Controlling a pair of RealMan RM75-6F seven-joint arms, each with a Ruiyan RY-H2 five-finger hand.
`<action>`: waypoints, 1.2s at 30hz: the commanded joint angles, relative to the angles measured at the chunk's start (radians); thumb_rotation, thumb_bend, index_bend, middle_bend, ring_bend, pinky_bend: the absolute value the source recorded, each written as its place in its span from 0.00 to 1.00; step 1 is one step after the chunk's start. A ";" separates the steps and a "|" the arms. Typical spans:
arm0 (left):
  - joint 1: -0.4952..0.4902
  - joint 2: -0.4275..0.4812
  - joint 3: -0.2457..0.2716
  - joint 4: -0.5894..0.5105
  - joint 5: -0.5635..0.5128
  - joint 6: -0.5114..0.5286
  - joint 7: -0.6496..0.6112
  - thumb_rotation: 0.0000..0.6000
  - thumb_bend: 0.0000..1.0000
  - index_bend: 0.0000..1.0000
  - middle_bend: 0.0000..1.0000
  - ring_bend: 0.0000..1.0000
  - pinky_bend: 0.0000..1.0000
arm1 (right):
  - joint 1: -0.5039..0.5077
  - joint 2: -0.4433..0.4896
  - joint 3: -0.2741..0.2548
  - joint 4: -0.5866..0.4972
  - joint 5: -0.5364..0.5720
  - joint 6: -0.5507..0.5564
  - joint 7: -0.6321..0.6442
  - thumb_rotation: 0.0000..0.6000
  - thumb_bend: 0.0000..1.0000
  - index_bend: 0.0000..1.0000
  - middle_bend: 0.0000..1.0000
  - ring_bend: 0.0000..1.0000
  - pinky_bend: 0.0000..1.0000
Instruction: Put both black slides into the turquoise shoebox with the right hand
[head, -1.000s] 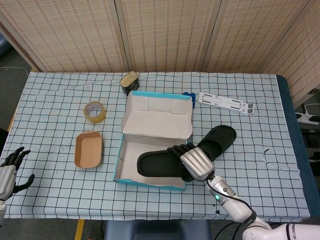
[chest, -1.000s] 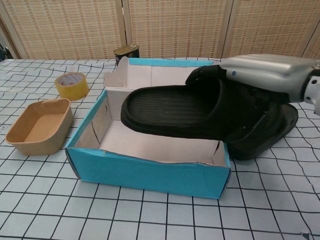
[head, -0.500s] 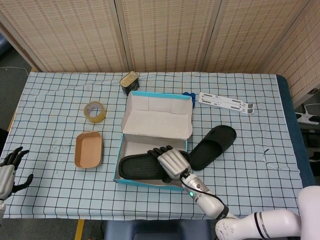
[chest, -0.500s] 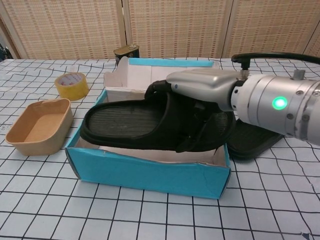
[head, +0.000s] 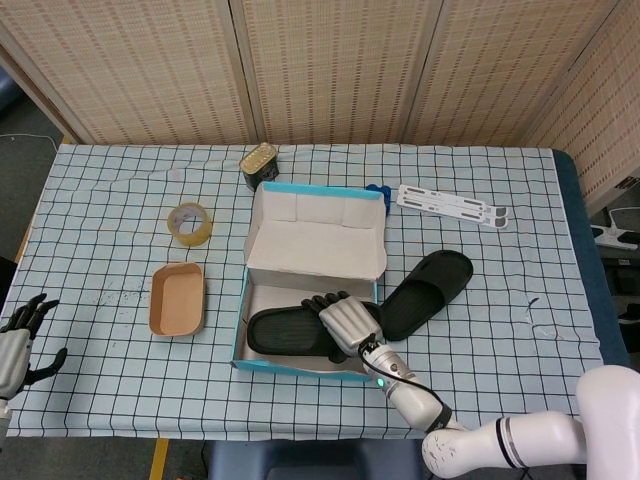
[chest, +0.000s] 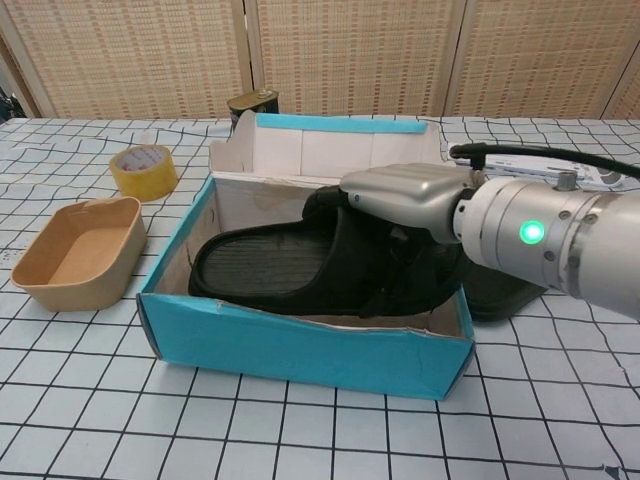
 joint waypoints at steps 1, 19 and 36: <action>-0.001 0.000 0.000 0.000 -0.002 -0.002 0.000 1.00 0.36 0.13 0.04 0.09 0.30 | 0.008 -0.014 0.001 0.016 -0.020 0.000 0.022 1.00 0.04 0.53 0.46 0.31 0.36; -0.003 0.000 0.001 -0.001 -0.013 -0.013 0.007 1.00 0.36 0.13 0.04 0.09 0.30 | 0.029 -0.077 -0.016 0.095 -0.083 -0.029 0.127 1.00 0.04 0.53 0.46 0.31 0.36; -0.005 0.000 0.007 -0.001 -0.015 -0.023 0.009 1.00 0.36 0.13 0.04 0.09 0.31 | 0.024 -0.055 -0.070 0.166 -0.068 -0.112 0.195 1.00 0.04 0.38 0.37 0.20 0.31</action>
